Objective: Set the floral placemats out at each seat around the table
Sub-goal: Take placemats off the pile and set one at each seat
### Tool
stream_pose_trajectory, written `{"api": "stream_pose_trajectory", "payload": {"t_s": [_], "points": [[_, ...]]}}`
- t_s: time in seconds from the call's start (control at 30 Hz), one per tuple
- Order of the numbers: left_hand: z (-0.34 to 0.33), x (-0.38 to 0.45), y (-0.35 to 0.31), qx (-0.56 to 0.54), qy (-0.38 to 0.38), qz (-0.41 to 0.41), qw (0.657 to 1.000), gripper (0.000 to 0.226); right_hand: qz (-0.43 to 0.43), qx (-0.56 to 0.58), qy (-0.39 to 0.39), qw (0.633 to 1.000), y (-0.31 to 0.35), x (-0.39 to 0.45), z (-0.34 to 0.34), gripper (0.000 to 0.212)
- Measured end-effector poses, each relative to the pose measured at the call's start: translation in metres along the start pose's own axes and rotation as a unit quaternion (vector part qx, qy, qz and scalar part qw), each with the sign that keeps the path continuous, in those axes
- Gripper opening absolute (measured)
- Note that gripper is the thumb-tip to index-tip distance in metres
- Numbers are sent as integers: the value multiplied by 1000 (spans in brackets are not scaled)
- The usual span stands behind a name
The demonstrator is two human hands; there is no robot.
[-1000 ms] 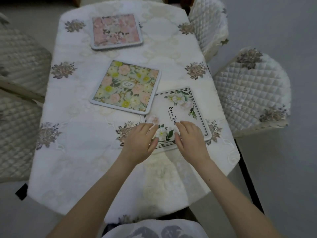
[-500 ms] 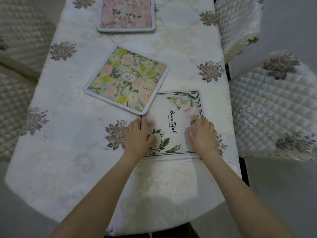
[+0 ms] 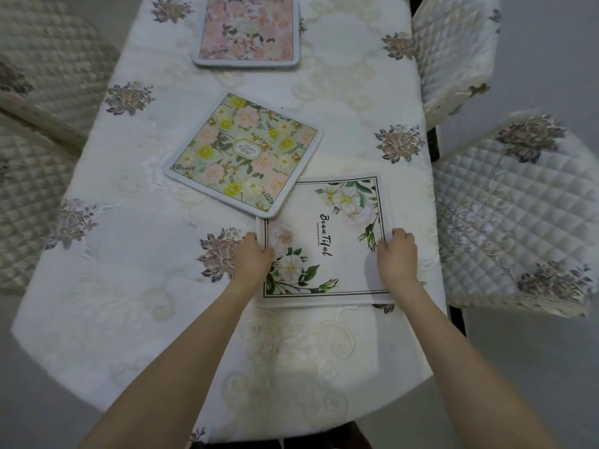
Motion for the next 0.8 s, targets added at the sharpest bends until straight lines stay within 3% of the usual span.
{"api": "stream_pose_trajectory", "payload": {"t_s": [0.2,0.47,0.8], "points": [[2,-20,-4,-42,17,-7,999,15,-3,51,-20,998,6,-13,20,16],[4,-51,-30,-30,44,-80,995,13,17,39,-70,997,13,-37,61,20],[12,-65,-51,-49,67,-105,991,16,-3,52,-117,992,6,-54,95,23]]}}
Point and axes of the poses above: each hand's wrist, its own x-axis towards the middle knuckle, its own z-axis out of the back of the hand, y = z × x, the point moved 9 cm from there along x, towards the middle knuckle, and after that the axes turned 13 degrees about -y, right-handed, at the moved point
